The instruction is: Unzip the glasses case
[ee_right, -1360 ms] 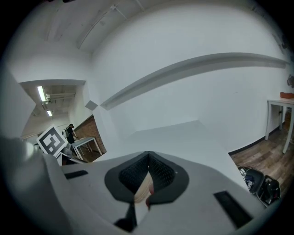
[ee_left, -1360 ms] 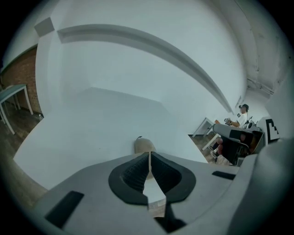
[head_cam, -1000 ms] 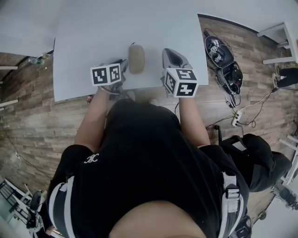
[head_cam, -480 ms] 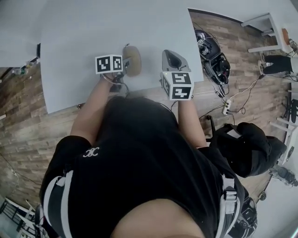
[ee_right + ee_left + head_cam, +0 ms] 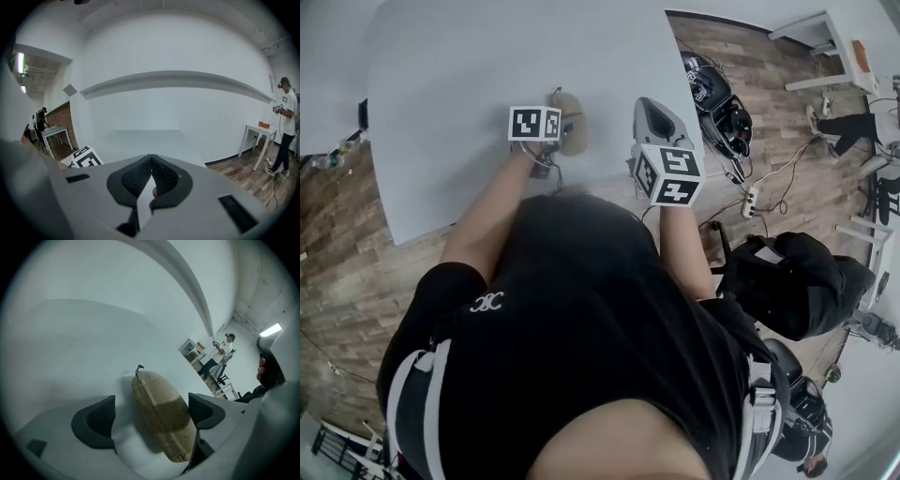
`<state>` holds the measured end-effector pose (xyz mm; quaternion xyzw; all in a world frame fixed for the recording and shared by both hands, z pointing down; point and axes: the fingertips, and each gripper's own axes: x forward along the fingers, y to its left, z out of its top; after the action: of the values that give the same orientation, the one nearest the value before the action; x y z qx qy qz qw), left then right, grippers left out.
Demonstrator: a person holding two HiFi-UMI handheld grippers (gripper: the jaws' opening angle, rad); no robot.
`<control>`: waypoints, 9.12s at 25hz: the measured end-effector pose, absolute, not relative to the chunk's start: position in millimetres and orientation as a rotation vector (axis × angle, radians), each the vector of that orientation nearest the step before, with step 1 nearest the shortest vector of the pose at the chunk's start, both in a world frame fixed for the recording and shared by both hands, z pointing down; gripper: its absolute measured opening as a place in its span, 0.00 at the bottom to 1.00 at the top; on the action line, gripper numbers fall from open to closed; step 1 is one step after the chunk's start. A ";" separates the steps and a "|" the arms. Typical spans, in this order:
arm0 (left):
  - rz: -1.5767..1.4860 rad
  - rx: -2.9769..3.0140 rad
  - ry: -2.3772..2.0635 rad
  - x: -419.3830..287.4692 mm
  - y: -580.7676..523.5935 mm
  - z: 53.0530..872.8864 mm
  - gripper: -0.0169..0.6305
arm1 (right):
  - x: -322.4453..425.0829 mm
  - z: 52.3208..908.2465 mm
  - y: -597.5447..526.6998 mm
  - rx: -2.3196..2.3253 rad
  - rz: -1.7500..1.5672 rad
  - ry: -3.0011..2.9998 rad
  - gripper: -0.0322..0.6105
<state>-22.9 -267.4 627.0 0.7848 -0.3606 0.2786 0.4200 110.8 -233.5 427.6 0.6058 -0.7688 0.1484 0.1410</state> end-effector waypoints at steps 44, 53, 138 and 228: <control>0.675 3.061 -0.372 37.7 -219.4 446.3 0.47 | 92.1 374.2 -220.5 1.356 0.464 -2.679 0.06; 0.866 3.168 -0.323 34.8 -190.9 448.9 0.47 | 60.8 380.4 -205.5 1.048 0.584 -2.776 0.30; -0.595 2.039 -0.031 -53.9 -178.3 380.2 0.45 | -1.4 398.6 -163.8 1.003 0.363 -2.683 0.09; -0.862 1.841 -0.226 -83.4 -219.5 381.4 0.45 | -42.8 417.3 -149.0 0.732 1.347 -2.834 0.51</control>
<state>-83.4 -219.5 381.4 0.7684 -0.0941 -0.3595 0.5210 -42.8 -149.0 417.3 0.2270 -0.8789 0.4177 -0.0399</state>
